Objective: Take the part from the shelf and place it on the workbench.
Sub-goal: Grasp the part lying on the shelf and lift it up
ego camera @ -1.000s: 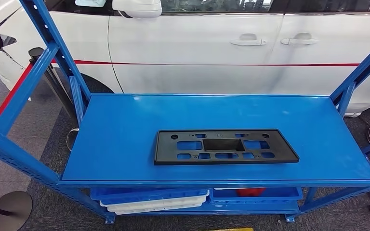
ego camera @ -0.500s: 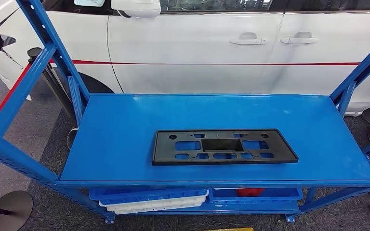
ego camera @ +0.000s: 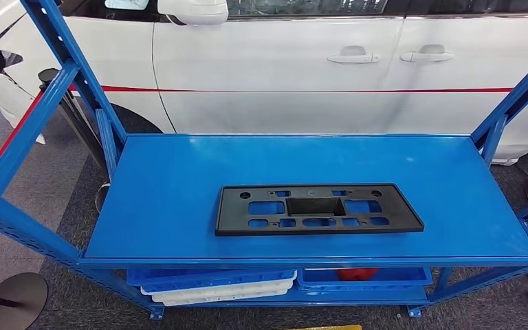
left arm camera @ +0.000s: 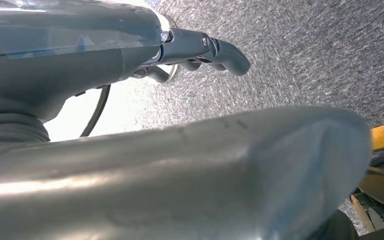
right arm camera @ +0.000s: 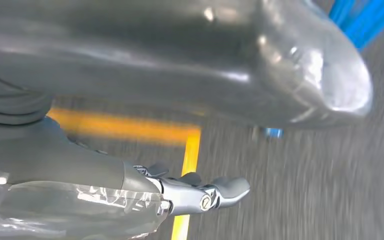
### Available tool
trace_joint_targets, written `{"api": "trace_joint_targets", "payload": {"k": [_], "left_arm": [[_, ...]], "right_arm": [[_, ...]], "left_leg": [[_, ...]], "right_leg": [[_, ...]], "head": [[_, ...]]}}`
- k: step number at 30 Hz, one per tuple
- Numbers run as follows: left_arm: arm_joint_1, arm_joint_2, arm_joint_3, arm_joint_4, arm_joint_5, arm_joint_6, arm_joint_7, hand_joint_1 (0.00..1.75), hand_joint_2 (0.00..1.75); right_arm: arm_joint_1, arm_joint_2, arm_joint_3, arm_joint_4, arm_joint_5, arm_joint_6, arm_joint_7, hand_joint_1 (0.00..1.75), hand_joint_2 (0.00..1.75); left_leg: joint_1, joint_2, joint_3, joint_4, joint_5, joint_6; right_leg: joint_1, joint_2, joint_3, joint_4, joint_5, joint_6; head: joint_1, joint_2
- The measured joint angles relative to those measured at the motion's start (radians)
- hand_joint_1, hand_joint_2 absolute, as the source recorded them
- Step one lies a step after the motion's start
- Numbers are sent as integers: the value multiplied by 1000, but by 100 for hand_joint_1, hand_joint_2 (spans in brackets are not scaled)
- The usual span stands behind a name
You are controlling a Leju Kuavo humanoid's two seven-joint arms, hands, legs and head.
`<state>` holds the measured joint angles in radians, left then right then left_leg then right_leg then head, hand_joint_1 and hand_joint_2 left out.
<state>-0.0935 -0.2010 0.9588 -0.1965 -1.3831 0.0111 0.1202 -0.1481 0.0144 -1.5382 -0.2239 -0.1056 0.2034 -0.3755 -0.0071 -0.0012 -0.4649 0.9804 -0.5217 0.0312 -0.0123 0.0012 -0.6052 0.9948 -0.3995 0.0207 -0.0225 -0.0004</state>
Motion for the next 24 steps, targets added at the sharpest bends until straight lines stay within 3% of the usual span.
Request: {"api": "trace_joint_targets", "payload": {"k": [5,11,18,24], "left_arm": [[0,0,3,0,-1,0,0,0,0],[0,-4,3,0,-8,-4,0,0,0],[0,-11,3,0,-19,-6,0,0,0],[-1,-17,4,0,-12,-6,-4,0,0]], "right_arm": [[8,16,0,-1,-95,283,-21,0,0],[15,27,0,-23,-198,524,-15,0,0],[13,28,0,-74,-305,681,49,0,0],[3,28,25,-128,-387,734,95,0,0]], "left_leg": [[0,0,-1,0,0,0],[0,0,-1,0,0,0],[0,0,-1,0,0,0],[0,0,-1,0,0,0]], "right_leg": [[0,0,-1,0,0,0],[0,0,-1,0,0,0],[0,0,-1,0,0,0],[0,0,-1,0,0,0]], "head": [[0,0],[0,0],[0,0],[0,0]]}}
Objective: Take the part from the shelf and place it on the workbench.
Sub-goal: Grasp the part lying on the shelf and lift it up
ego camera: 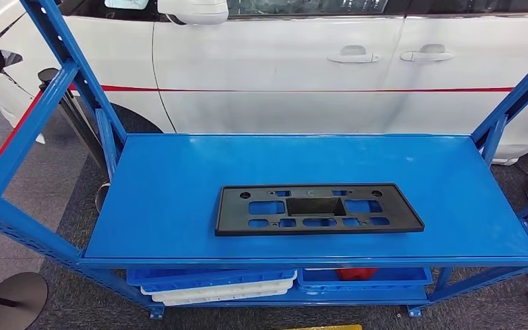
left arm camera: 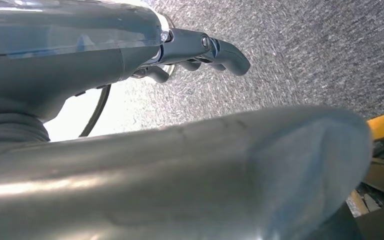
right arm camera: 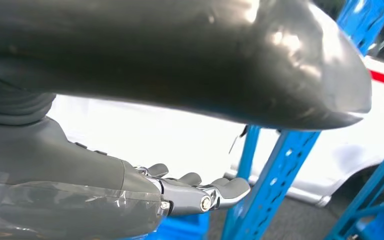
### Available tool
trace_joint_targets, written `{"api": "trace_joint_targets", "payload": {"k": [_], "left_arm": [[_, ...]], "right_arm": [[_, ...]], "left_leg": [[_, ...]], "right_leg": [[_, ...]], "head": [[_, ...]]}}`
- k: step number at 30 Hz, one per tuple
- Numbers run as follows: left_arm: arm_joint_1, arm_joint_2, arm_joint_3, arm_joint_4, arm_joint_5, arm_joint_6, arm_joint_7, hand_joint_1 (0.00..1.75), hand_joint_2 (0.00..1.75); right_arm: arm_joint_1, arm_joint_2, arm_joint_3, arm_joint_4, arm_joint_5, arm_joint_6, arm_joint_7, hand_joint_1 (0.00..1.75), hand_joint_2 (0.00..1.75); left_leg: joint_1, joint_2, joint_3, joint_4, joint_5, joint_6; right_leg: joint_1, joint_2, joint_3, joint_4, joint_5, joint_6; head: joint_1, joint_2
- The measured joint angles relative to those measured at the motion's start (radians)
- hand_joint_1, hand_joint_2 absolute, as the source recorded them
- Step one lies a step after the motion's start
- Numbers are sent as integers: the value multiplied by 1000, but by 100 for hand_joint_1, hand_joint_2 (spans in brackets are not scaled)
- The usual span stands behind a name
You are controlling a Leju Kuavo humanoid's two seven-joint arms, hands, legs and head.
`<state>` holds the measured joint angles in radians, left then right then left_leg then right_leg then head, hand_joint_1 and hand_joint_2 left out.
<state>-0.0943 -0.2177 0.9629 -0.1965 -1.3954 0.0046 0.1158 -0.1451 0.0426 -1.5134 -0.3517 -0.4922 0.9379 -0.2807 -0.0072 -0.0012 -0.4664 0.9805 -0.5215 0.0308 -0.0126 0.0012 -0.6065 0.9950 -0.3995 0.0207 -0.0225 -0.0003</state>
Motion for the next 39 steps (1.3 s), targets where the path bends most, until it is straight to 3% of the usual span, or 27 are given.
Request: {"api": "trace_joint_targets", "payload": {"k": [10,18,28,39], "left_arm": [[0,-4,13,0,7,0,-13,0,0],[0,-4,20,0,5,4,-14,0,0],[0,-4,23,0,9,5,-17,0,0],[-1,-4,42,0,12,5,-17,0,0]], "right_arm": [[-14,26,123,-92,-181,19,49,0,0],[-7,67,281,-214,-367,-6,97,0,0],[29,116,462,-389,-505,-33,131,0,0],[73,161,689,-638,-616,-95,95,0,0]], "left_leg": [[0,0,0,0,0,0],[0,0,0,0,0,0],[0,0,0,0,0,0],[0,0,0,0,0,0]], "right_leg": [[0,0,0,0,0,0],[0,0,0,0,0,0],[0,0,-1,1,0,0],[0,0,-1,1,0,0]], "head": [[0,0],[0,0],[0,0],[0,0]]}}
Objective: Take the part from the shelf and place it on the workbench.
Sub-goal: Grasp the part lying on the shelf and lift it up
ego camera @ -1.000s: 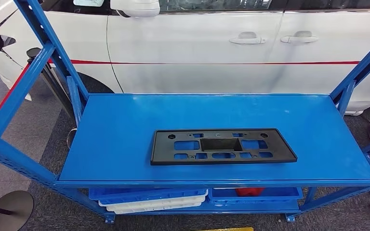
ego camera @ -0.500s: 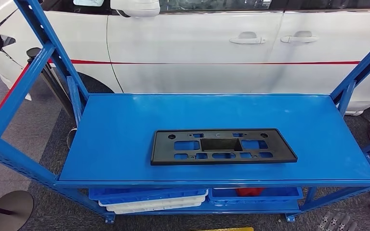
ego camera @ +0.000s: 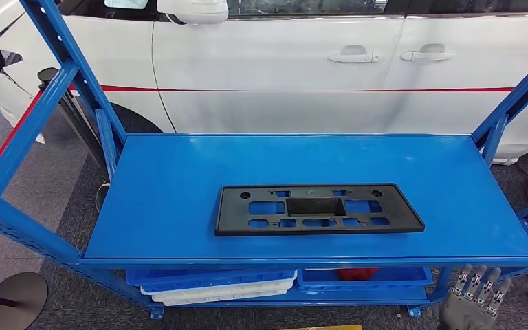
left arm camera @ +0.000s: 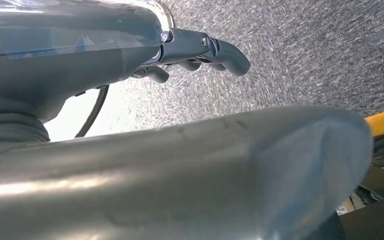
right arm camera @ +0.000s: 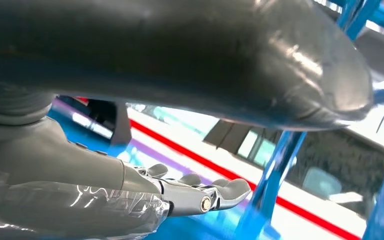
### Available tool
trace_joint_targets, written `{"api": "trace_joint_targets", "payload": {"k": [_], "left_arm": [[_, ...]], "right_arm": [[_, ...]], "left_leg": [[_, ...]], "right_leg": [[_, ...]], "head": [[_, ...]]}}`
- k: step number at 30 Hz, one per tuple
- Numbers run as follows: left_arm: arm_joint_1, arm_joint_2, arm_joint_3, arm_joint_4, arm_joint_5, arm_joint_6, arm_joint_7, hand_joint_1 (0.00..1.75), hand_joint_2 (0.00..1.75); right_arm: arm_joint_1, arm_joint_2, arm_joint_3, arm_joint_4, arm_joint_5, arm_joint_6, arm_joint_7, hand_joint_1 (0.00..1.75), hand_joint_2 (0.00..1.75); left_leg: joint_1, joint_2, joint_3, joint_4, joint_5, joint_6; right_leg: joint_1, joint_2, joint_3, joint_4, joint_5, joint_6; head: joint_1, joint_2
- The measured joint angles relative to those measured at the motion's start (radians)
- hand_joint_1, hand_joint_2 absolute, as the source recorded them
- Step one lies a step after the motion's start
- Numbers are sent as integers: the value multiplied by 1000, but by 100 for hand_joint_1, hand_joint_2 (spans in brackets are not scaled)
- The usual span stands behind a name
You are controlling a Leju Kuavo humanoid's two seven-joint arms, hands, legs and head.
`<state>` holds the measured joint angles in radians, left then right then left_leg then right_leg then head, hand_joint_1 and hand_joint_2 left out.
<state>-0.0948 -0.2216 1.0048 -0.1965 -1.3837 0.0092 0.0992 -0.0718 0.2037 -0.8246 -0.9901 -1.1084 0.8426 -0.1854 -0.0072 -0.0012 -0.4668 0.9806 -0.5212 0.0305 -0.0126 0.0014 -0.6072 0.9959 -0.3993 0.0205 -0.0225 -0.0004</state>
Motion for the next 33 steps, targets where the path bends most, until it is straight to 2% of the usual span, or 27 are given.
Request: {"api": "trace_joint_targets", "payload": {"k": [4,8,11,14,17,19,22,24,28,33], "left_arm": [[0,0,1,0,-7,3,0,0,0],[0,0,1,0,-14,5,-1,0,0],[-1,0,1,0,-21,6,-3,0,0],[-1,0,1,0,-22,7,-3,0,0],[-1,0,1,0,-24,8,-3,0,0],[-2,0,1,0,-27,8,-3,0,0],[-2,0,1,0,-32,8,-5,0,0],[-3,0,1,0,-35,8,-8,0,0],[-5,0,1,0,-40,8,-12,0,0],[-12,0,1,0,-43,8,-13,0,0]], "right_arm": [[17,7,60,-102,91,-47,-71,0,0],[33,16,121,-230,250,-120,-173,0,175],[44,24,159,-319,409,-206,-261,0,175],[54,31,185,-395,645,-378,-365,0,175],[63,40,219,-469,940,-628,-458,0,175],[70,44,254,-522,1112,-809,-479,0,175],[84,37,342,-589,1285,-1078,-480,0,175],[90,18,422,-613,1359,-1203,-480,0,175],[90,-20,550,-621,1462,-1318,-480,0,175],[74,-45,664,-595,1605,-1381,-480,0,175]], "left_leg": [[0,0,0,0,0,0],[0,0,0,0,0,0],[0,0,0,0,0,0],[0,0,0,0,0,0],[0,0,0,0,0,0],[0,0,0,0,0,0],[0,0,0,0,0,-1],[0,1,0,0,1,-1],[0,2,0,0,1,-1],[0,1,0,0,1,-1]], "right_leg": [[0,0,0,0,0,0],[0,0,0,0,0,0],[0,0,0,0,0,0],[0,0,0,0,0,0],[0,0,0,0,0,0],[0,0,0,0,0,0],[0,0,0,1,0,0],[0,1,0,1,0,0],[0,2,0,1,1,0],[0,2,-1,1,1,0]], "head": [[0,0],[0,0],[0,0],[0,0],[0,0],[0,0],[0,0],[0,0],[0,0],[0,0]]}}
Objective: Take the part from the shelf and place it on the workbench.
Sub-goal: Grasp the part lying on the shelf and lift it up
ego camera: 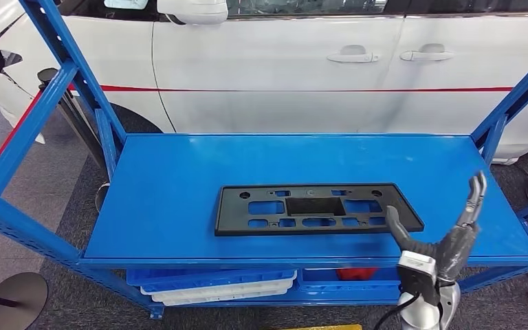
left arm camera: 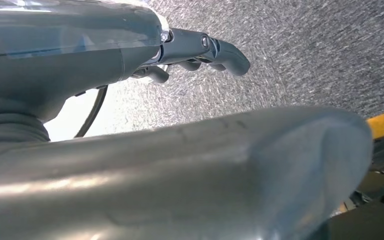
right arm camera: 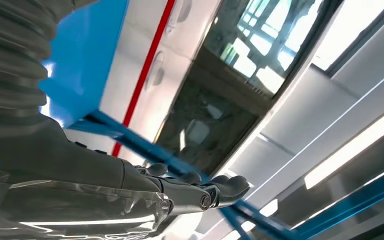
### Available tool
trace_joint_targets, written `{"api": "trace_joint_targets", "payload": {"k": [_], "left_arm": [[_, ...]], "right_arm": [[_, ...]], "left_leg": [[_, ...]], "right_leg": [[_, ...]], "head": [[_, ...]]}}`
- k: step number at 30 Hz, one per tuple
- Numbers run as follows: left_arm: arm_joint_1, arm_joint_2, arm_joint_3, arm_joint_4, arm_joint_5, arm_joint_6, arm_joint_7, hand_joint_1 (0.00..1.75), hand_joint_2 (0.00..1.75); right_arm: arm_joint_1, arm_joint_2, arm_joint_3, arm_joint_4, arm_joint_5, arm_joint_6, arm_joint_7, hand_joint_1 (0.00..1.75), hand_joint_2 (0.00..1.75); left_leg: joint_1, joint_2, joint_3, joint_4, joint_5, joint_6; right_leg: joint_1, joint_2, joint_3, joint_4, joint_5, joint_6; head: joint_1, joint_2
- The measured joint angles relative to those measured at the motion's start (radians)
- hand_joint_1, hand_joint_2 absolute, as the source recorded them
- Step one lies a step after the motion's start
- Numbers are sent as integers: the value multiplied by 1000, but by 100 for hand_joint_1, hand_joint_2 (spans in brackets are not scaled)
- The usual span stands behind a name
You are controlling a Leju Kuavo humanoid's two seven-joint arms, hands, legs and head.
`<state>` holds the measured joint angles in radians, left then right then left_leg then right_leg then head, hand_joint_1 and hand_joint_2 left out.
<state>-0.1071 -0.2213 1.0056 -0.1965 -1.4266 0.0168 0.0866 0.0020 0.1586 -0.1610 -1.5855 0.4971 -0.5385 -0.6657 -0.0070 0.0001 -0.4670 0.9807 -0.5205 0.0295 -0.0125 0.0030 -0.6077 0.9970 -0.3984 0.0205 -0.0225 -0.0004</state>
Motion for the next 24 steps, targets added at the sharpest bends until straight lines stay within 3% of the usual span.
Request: {"api": "trace_joint_targets", "payload": {"k": [8,15,17,19,24], "left_arm": [[-7,0,-1,0,-3,0,0,0,0],[-8,0,-1,0,-3,0,-2,0,0],[-8,2,-1,0,-2,3,-8,0,0],[-7,4,-1,0,-2,6,-14,0,0],[-6,11,-1,0,-3,13,-17,0,0]], "right_arm": [[-53,-24,125,119,254,-53,2,0,175],[-75,-47,196,198,304,-23,2,0,175],[-78,-69,219,217,251,41,2,0,175],[-83,-99,239,229,113,153,1,0,175],[-119,-186,242,257,-286,532,1,0,175]], "left_leg": [[0,0,0,0,0,0],[0,0,0,0,1,-1],[0,0,-1,0,1,-1],[0,0,-1,0,1,-1],[0,0,-1,1,1,-1]], "right_leg": [[0,0,0,0,0,0],[0,0,0,0,0,0],[0,0,0,0,0,0],[0,0,-1,0,0,0],[0,0,-1,0,0,0]], "head": [[0,0],[0,0],[0,0],[0,0],[0,0]]}}
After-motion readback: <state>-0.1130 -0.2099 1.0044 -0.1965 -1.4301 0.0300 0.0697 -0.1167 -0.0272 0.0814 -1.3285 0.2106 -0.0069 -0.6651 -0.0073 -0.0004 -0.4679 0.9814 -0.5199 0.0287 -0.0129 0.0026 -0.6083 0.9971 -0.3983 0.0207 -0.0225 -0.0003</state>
